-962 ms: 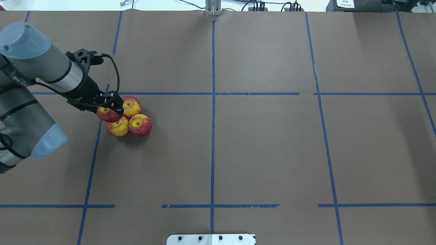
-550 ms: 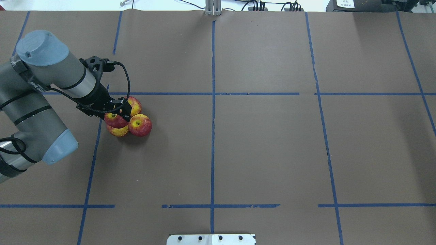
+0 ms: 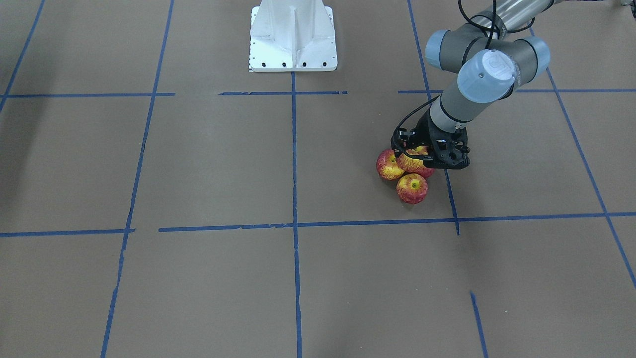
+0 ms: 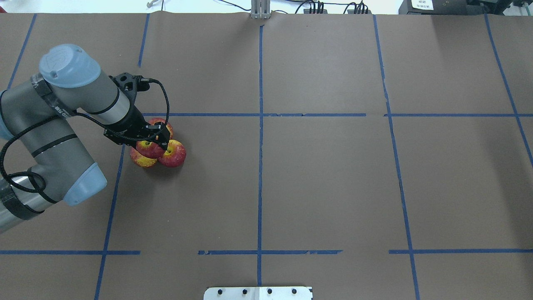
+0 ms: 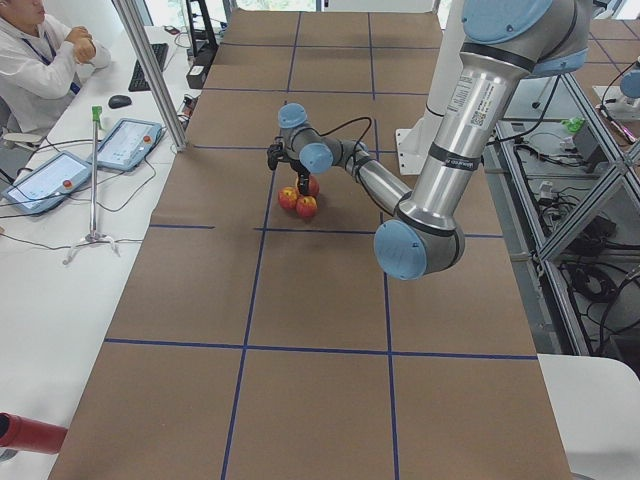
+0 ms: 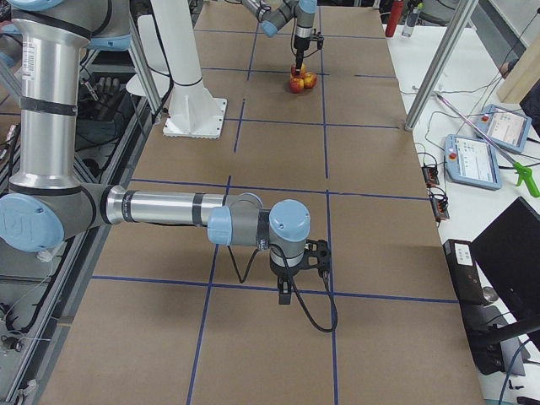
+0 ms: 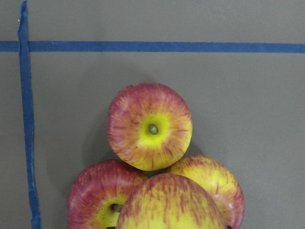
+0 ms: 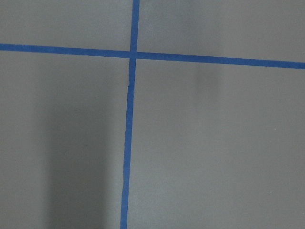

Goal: Stack apples
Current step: 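Lower the apple onto the top of the cluster with the left gripper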

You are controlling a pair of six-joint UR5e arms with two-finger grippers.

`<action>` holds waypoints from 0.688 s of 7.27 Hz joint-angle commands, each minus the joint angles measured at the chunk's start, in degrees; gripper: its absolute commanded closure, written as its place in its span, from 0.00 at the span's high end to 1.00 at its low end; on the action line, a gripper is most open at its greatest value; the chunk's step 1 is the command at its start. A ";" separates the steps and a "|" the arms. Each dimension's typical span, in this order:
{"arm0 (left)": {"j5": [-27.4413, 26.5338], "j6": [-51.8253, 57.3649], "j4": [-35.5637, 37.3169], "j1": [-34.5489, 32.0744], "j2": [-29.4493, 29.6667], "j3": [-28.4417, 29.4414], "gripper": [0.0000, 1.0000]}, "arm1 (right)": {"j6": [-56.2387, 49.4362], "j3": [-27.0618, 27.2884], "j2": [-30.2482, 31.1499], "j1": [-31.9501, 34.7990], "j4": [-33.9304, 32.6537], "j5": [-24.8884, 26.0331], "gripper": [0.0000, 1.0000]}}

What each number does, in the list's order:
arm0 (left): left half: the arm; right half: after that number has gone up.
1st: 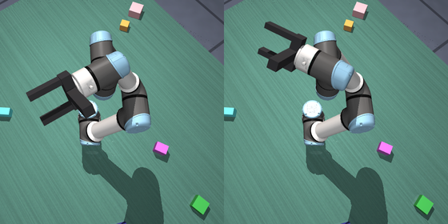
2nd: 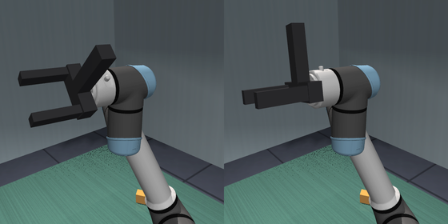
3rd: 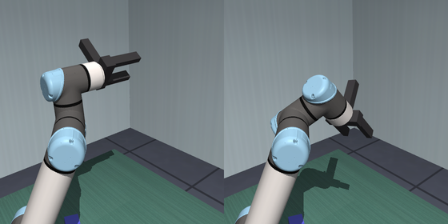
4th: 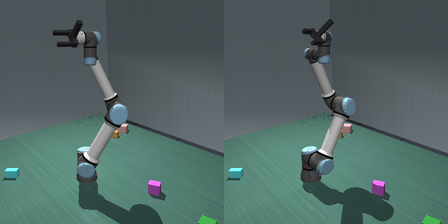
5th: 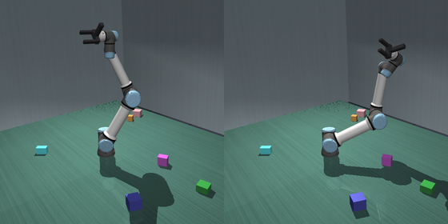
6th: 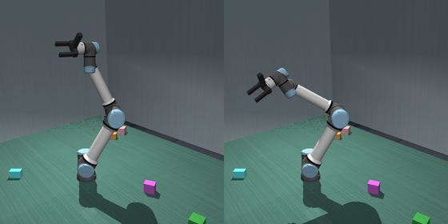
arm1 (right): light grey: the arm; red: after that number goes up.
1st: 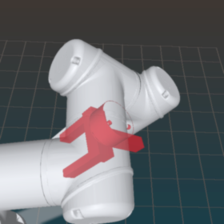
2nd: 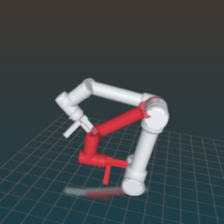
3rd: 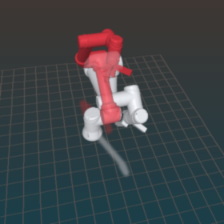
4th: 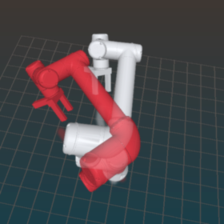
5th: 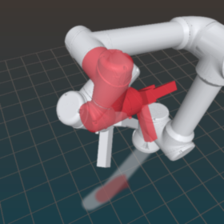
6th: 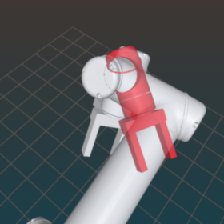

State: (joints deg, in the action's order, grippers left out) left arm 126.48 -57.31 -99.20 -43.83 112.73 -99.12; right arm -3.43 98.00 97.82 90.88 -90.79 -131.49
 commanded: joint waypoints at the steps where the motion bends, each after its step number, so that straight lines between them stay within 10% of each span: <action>1: -0.10 0.01 0.06 0.06 0.04 0.16 0.00 | 0.00 0.00 0.00 0.00 0.00 0.00 1.00; 5: -0.18 0.09 0.06 -0.99 -0.67 -0.90 0.01 | 0.09 0.00 0.00 0.00 0.00 0.00 1.00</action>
State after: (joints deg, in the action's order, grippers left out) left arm 126.33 -57.28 -99.14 -44.35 112.18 -99.91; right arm -3.39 98.00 97.82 90.88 -90.79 -131.48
